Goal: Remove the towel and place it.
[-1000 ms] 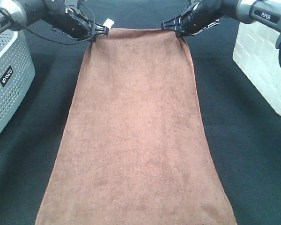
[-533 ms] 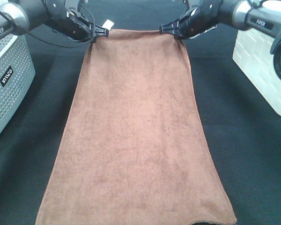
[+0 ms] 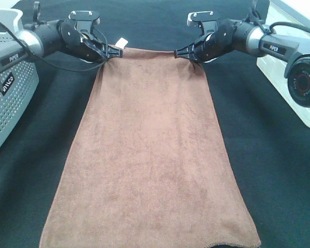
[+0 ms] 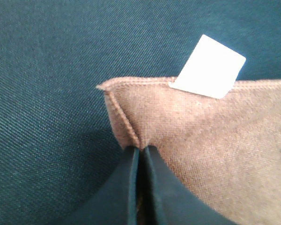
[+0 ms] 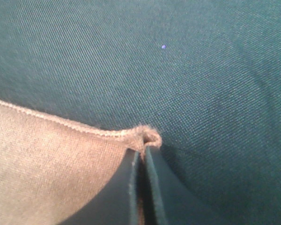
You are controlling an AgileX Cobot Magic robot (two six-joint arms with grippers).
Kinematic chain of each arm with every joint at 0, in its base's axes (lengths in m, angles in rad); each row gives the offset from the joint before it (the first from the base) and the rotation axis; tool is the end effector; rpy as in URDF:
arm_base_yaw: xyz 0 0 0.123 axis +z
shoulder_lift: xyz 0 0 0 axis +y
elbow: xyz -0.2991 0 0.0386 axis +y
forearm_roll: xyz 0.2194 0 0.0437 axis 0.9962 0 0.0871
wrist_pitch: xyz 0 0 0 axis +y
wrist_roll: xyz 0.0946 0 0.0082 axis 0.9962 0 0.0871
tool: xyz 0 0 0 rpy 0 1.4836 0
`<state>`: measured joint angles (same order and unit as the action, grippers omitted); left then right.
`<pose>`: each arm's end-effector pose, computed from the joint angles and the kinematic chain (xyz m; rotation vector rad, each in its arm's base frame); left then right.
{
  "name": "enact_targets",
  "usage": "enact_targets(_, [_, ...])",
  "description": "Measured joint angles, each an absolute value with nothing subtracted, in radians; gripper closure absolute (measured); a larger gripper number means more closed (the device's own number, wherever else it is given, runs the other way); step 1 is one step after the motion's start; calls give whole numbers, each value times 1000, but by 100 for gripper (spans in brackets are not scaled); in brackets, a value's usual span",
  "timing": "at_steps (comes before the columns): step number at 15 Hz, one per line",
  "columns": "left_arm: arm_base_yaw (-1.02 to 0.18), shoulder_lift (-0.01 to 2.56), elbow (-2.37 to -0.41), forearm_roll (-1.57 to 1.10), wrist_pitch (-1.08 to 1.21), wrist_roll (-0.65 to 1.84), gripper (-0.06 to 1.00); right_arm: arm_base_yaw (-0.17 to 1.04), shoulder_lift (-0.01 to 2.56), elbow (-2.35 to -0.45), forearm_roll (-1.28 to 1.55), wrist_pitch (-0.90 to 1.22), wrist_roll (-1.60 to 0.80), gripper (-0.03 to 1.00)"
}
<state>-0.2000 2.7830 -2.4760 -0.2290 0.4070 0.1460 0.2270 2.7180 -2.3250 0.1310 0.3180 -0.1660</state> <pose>0.5795 -0.1262 0.1124 0.1992 2.1870 -0.2477 0.5692 0.1355 0.1118 -0.3167 2.1724 0.1492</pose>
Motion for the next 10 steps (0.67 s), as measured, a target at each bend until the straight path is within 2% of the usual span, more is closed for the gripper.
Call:
enact_targets(4, [-200,2815,-2476,-241,366,146,94,227,2722,-2325,139,267,-172,95])
enact_targets(6, [-200,2822,-2476,-241,360,146,90,226,2722,-2325,141,260,-172,82])
enact_targets(7, [-200,2822,-2476,-241,360,146,90,226,2722,-2325,141,260,-172,82])
enact_targets(8, [-200,2826,-2476,-241,353,146,87,225,2722,-2325,142,254,-172,73])
enact_targets(9, [-200,2835,-2476,-241,342,146,76,216,2724,-2325,143,246,-172,59])
enact_targets(10, [-200,2836,-2476,-240,340,146,67,205,2730,-2325,143,241,-172,52])
